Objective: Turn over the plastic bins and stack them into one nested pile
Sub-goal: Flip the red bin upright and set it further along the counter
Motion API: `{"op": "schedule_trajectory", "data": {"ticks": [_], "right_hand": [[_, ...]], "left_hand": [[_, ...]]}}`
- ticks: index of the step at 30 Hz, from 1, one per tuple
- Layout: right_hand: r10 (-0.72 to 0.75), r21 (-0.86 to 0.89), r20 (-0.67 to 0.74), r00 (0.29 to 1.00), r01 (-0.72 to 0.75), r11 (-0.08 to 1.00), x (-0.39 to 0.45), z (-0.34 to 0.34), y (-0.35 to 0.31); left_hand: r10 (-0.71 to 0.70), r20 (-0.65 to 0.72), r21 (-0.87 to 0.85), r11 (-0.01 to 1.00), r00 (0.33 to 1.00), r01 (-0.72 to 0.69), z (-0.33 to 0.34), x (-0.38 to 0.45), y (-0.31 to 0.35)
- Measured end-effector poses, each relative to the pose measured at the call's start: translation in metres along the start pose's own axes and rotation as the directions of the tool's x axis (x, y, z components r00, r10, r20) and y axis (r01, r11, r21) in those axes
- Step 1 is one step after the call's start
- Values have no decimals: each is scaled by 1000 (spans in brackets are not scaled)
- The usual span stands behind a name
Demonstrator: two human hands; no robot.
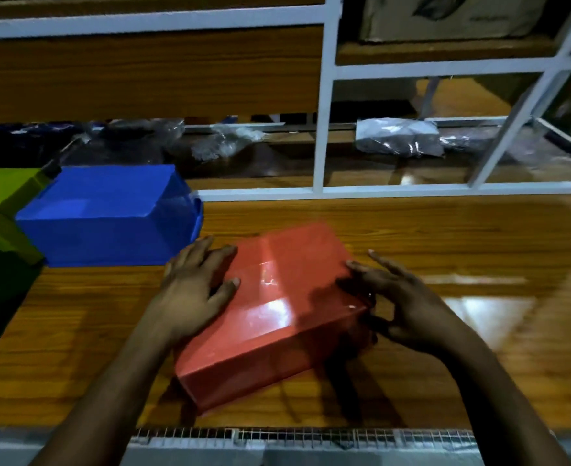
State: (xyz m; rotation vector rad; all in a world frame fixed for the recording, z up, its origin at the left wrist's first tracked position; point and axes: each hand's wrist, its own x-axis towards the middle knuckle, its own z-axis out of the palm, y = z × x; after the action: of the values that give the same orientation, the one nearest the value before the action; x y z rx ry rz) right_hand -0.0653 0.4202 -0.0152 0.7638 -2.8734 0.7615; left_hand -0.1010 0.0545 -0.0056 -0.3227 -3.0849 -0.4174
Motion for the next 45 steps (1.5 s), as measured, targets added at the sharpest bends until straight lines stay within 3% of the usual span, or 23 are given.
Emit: {"op": "schedule_trajectory", "data": {"ticks": [5,9,12,15,19,26,29,33,36,41,43,45], "right_hand": [[125,-26,3,992,-125,992,-4,-7,22],[262,-113,-225,939,-292,950,4,15,10],[433,191,-331,839,-390,901,2,44,-12],[560,521,-272,782,-370,769,2,60,-48],[579,742,-122,806,-314,593,6,63,-69],[612,837,66,788,-378,396,4,38,-53],[623,844,40,781,-361,398,5,39,-54],[613,848,21,790,-339,407,7,38,-55],[615,838,-7,789,-331,434,13,27,-59],[600,652,-213,771,-345,675,24,-15,-63],[515,533,-253,819,-327,780,28,-24,-71],[400,385,-239,885,-292,876,34,-25,-86]], "left_hand": [[-54,75,72,996,996,49,3,11,18],[-120,-26,194,973,992,123,3,6,27],[-140,-119,268,949,983,167,5,0,31],[-190,-130,285,933,973,220,2,-8,36],[-196,-43,72,977,980,199,-4,-21,51],[-147,-47,-297,946,988,127,3,-32,65],[-135,-69,-332,938,988,104,3,-32,69],[-122,-51,-177,978,991,111,5,-33,77],[-122,-14,-257,960,992,114,6,-25,83],[-121,132,-333,930,984,159,6,-19,89],[-116,112,-305,941,987,146,1,-19,95],[-125,94,-408,900,988,153,-10,-17,103]]}}
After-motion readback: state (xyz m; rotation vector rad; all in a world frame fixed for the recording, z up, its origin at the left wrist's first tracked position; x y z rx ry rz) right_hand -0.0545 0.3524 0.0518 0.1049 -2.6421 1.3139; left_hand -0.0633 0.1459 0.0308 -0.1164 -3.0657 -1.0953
